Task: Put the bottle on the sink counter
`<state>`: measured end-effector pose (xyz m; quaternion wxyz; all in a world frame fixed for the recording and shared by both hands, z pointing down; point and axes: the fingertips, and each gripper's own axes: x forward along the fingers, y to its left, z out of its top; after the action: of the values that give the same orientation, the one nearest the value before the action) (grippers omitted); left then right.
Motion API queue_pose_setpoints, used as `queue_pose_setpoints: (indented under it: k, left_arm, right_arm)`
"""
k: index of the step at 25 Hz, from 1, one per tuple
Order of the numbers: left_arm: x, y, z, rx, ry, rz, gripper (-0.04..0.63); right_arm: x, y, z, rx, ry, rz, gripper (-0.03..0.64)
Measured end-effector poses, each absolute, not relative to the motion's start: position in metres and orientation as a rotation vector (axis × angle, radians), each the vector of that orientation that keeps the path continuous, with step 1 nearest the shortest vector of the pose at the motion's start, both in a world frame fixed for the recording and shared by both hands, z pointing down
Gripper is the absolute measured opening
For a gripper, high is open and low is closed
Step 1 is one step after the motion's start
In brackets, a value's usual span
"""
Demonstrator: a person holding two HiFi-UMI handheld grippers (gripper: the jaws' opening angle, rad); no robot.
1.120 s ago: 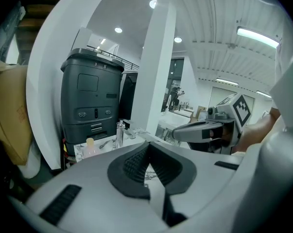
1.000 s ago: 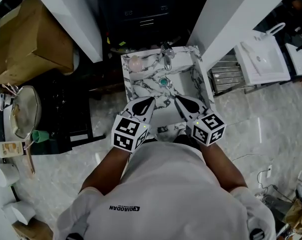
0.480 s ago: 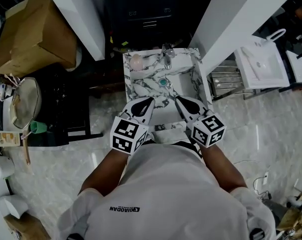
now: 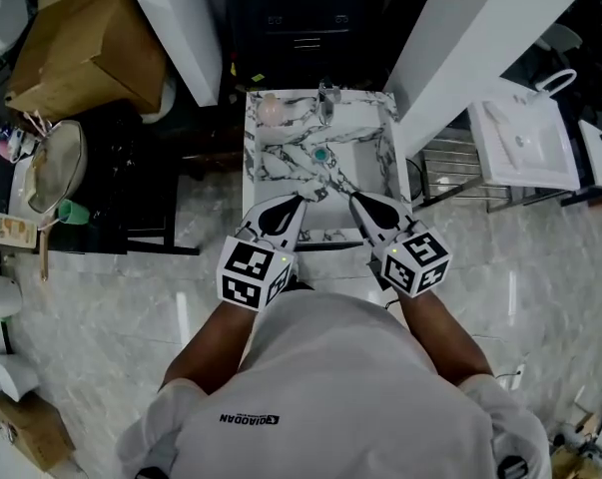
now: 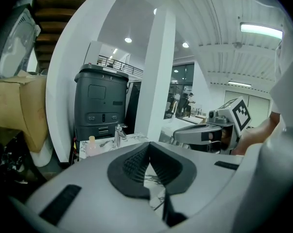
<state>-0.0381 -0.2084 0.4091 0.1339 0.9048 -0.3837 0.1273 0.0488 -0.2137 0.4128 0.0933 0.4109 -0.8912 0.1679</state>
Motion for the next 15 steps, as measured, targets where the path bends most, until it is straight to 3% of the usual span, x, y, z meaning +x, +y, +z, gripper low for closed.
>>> queue_pose_setpoints:
  k: [15]
  left_arm:
    - [0.021, -0.091, 0.406, 2.559, -1.221, 0.363, 0.015]
  right_arm:
    - [0.111, -0.111, 0.404, 1.122, -2.744, 0.498, 0.04]
